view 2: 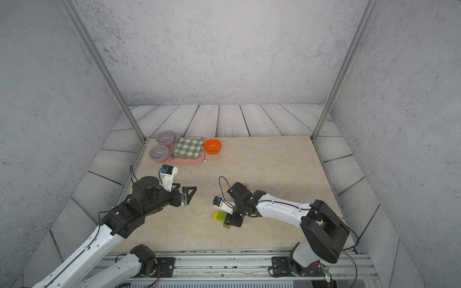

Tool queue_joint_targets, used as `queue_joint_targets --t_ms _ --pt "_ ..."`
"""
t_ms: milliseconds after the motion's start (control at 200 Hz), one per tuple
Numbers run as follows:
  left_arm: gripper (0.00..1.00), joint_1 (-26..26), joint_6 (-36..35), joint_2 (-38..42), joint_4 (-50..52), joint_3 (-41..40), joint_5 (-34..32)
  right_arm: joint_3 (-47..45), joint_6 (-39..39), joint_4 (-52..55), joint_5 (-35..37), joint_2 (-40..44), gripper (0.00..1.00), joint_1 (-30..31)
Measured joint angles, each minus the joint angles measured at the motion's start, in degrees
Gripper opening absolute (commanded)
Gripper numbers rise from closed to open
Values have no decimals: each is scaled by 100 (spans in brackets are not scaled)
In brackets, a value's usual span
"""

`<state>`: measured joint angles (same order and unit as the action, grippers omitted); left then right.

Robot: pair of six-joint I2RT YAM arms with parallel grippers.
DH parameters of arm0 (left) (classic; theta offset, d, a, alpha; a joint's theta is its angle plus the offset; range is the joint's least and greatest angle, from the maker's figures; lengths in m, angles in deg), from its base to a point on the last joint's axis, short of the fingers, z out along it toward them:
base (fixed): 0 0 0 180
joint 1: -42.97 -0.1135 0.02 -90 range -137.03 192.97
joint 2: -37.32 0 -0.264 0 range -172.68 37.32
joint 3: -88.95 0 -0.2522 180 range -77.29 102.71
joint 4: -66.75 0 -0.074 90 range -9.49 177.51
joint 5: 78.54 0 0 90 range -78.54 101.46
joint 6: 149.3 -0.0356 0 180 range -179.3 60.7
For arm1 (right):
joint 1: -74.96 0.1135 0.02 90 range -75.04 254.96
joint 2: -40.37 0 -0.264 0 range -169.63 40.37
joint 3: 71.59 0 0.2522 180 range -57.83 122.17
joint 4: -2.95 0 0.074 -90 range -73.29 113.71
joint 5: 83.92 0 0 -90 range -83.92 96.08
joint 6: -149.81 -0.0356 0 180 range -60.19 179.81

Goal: Assemble the letter r with lego
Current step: Adjust the lego brick at the center of the board.

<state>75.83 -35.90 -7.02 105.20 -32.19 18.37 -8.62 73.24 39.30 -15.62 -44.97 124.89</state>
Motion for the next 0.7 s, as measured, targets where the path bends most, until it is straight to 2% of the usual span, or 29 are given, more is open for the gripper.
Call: queue_joint_targets --t_ms 140,240,395,535,701 --pt "96 -37 20 -9 22 0 0 -44 -664 -466 -389 33 28 -125" --pt "96 -61 46 -37 39 0 13 -57 -1270 -866 -841 -44 28 -452" --pt "96 -72 79 -48 39 0 42 160 -2142 -1327 -1716 -704 31 -1043" --pt "96 -98 111 -66 59 0 42 791 -2481 -1239 -2277 -1447 35 -1342" --pt "96 -107 114 -63 103 0 44 1362 -2527 -931 -2651 -1864 39 -1447"
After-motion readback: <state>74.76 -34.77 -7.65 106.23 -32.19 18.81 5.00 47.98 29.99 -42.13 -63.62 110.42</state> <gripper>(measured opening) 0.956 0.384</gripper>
